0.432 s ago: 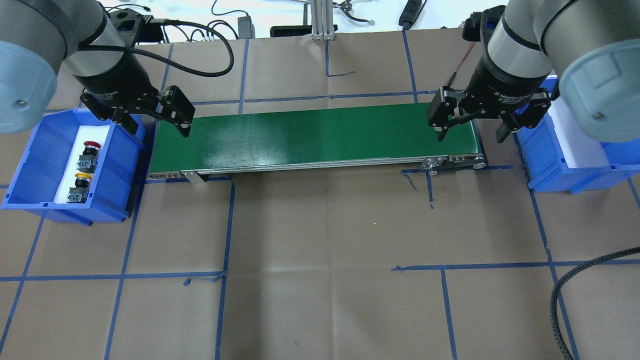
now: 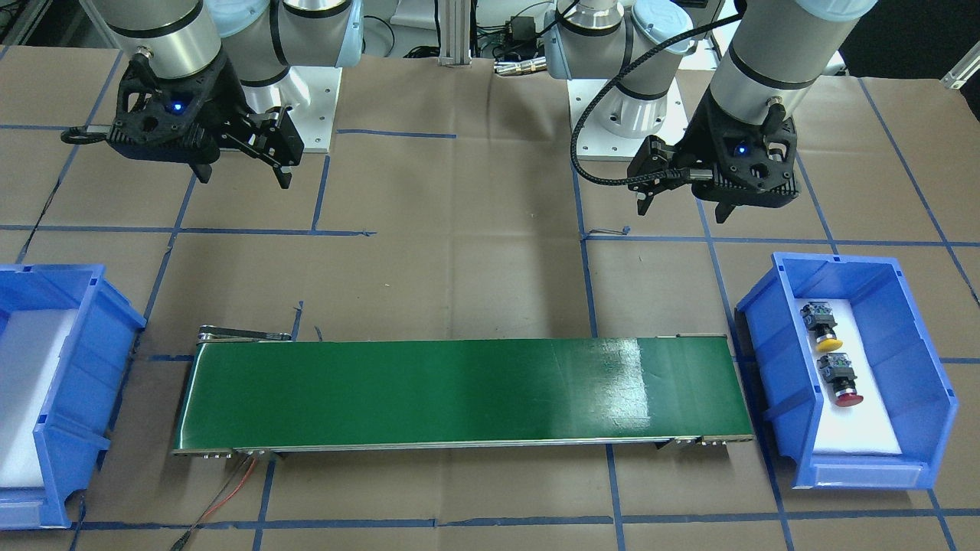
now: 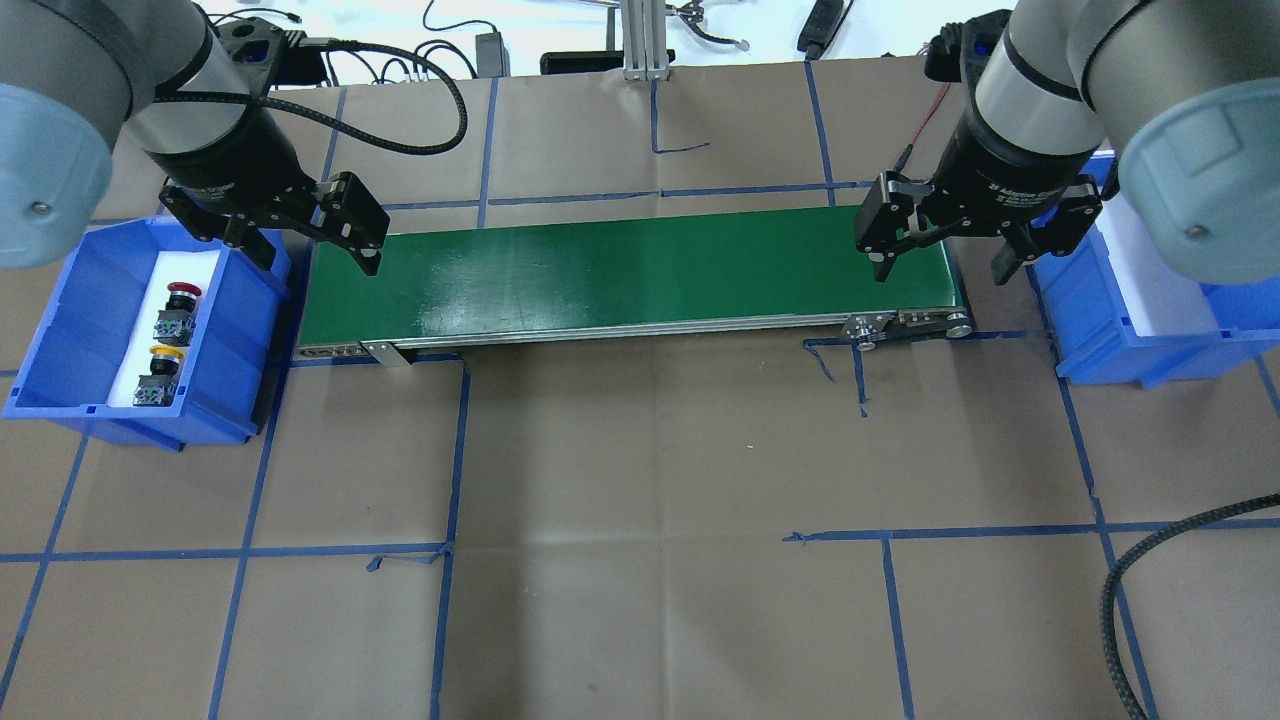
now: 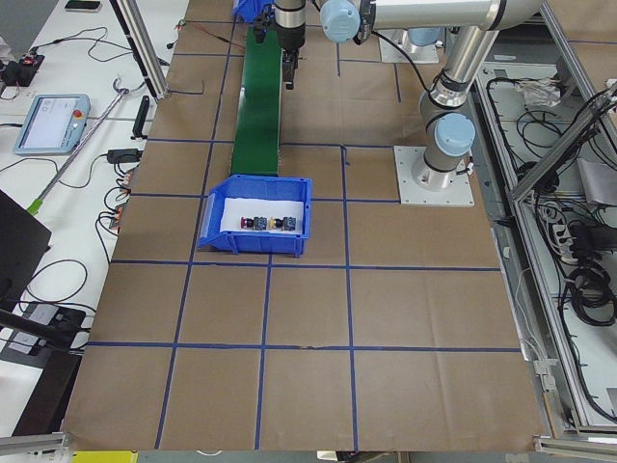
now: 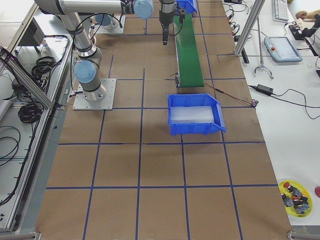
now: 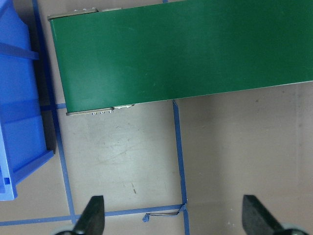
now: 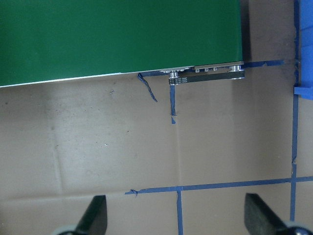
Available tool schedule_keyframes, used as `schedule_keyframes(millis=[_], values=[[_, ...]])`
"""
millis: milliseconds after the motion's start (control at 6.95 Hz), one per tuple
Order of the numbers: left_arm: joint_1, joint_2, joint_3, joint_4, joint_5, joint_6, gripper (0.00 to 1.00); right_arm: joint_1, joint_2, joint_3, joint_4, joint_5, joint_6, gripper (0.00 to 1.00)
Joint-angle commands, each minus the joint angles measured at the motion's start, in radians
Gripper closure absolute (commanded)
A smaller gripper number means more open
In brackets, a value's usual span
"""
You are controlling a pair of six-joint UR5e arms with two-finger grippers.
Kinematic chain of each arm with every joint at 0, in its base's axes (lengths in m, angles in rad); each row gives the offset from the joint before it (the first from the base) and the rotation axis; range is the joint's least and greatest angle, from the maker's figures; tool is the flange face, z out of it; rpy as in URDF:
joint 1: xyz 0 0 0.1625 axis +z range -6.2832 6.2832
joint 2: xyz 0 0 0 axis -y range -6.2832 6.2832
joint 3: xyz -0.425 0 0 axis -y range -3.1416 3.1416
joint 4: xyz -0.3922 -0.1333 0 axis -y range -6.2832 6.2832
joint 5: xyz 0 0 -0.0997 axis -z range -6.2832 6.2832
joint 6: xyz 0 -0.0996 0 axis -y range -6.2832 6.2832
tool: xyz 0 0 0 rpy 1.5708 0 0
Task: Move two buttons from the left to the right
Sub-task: 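Move the left gripper over the blue bin beside it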
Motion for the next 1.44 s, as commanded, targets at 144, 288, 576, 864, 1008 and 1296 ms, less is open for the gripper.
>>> schedule_keyframes(millis=[144, 288, 576, 864, 1008, 1296], values=[[0.002, -0.001, -0.005, 0.004, -0.003, 0.010, 0.00, -0.001, 0.001, -0.004, -0.003, 0.000, -0.002, 0.00], [0.012, -0.001, -0.007, 0.007, -0.002, 0.013, 0.00, -0.001, 0.002, -0.004, -0.003, -0.002, -0.002, 0.00], [0.020, -0.003, -0.007, 0.012, 0.002, 0.016, 0.00, -0.001, 0.001, -0.004, -0.003, -0.002, -0.002, 0.00], [0.107, -0.003, -0.008, 0.012, -0.002, 0.052, 0.00, -0.001, 0.001, -0.004, -0.003, -0.014, -0.003, 0.00], [0.186, 0.002, -0.007, 0.011, 0.003, 0.148, 0.00, -0.001, 0.001, -0.004, -0.003, -0.014, -0.003, 0.00], [0.398, -0.008, -0.022, 0.000, 0.008, 0.378, 0.00, -0.001, -0.001, -0.004, -0.003, -0.013, -0.002, 0.00]])
